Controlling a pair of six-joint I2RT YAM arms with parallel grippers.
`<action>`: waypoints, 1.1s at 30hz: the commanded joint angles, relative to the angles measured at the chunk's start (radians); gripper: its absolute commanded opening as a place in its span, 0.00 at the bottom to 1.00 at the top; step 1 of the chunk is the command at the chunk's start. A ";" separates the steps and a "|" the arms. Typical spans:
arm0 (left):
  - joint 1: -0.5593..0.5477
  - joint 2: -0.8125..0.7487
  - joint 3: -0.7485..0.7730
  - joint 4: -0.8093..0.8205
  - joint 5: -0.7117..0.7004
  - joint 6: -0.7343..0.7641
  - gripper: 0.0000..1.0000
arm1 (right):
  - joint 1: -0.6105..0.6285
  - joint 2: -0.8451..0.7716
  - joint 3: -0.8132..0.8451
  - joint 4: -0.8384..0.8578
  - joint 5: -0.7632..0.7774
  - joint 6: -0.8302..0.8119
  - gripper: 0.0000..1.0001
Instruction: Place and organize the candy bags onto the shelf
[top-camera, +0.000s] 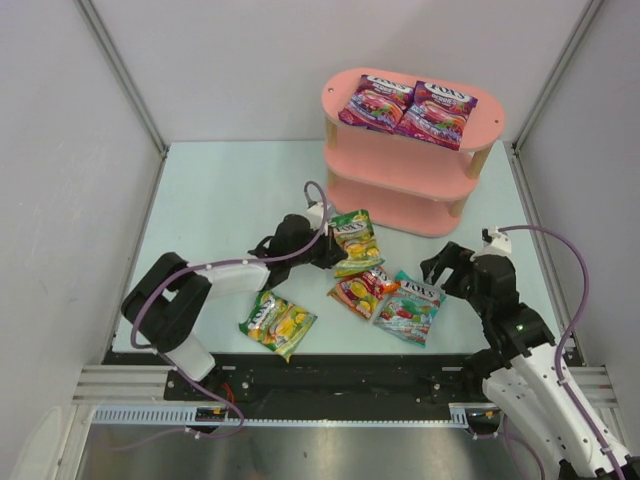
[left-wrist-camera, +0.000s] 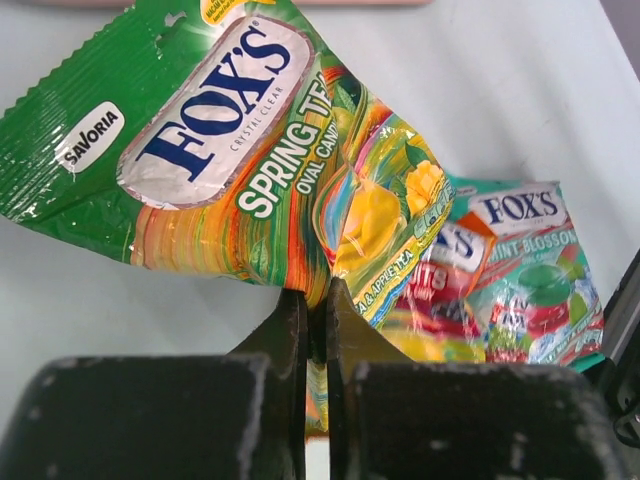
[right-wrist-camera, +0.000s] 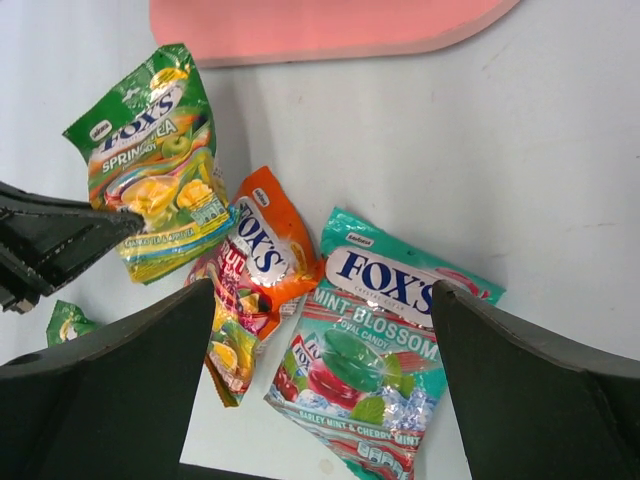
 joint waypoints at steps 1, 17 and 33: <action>-0.009 0.078 0.148 0.065 0.084 0.087 0.01 | -0.032 -0.026 0.059 -0.041 -0.029 -0.036 0.94; -0.052 0.429 0.659 -0.132 0.141 0.180 0.00 | -0.070 -0.026 0.076 -0.056 -0.043 -0.038 0.94; -0.075 0.601 0.984 -0.250 0.136 0.213 0.00 | -0.096 -0.009 0.076 -0.055 -0.058 -0.045 0.94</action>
